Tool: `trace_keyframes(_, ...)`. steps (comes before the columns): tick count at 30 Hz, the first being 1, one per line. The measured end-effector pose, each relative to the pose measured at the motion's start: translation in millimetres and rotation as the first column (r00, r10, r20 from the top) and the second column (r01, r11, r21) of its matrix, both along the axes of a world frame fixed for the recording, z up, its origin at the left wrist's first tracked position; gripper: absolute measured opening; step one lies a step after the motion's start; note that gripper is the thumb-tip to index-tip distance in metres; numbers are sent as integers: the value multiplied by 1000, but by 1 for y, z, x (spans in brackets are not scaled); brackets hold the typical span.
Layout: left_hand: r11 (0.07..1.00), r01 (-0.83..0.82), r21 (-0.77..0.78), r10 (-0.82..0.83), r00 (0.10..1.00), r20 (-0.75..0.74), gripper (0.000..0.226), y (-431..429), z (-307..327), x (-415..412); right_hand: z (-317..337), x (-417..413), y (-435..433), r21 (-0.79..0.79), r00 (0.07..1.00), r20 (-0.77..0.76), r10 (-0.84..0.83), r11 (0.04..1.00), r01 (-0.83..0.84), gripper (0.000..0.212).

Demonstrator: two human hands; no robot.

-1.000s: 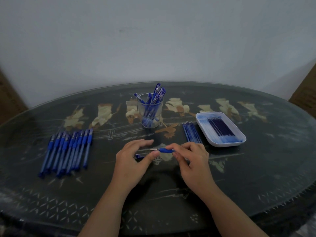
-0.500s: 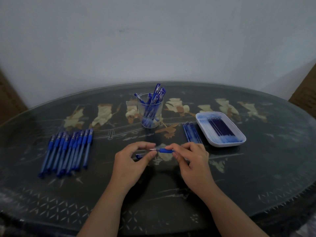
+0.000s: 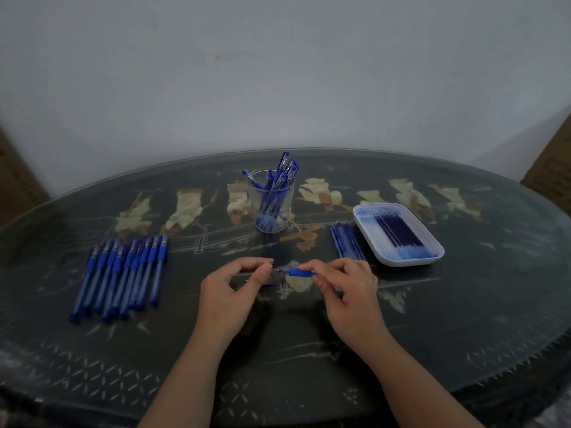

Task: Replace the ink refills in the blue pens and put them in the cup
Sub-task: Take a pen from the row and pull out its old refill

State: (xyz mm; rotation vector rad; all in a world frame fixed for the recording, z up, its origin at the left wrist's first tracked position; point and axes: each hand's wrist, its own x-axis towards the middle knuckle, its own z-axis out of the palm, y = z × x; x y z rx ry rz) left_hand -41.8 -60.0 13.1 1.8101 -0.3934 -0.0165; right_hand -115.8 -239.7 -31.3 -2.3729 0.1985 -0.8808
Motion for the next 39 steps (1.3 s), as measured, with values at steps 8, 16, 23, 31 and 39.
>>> trace_keyframes(8, 992, -83, 94, 65, 981, 182, 21, 20, 4, 9, 1, 0, 0, 22, 1000, 2, -5, 1000, 5, 36)
trace_keyframes(16, 844, -90, 528, -51, 968, 247, 28, 34, -3, 15, 2, -1, 1, 20, 999, 32, -12, 1000, 12, 36)
trace_keyframes(23, 857, -115, 502, -27, 963, 267, 27, 31, -9, 16, 4, -2, 2, 10, 1000, 6, -29, 1000, 29, 41)
trace_keyframes(31, 879, -107, 464, -31, 959, 281, 23, 30, -8, 16, 6, -3, 8, -85, 990, 50, -135, 987, 139, 31)
trace_keyframes(39, 949, -136, 286, 12, 918, 397, 24, 31, -2, 13, 30, -5, 11, 54, 982, 107, -159, 987, 154, 19)
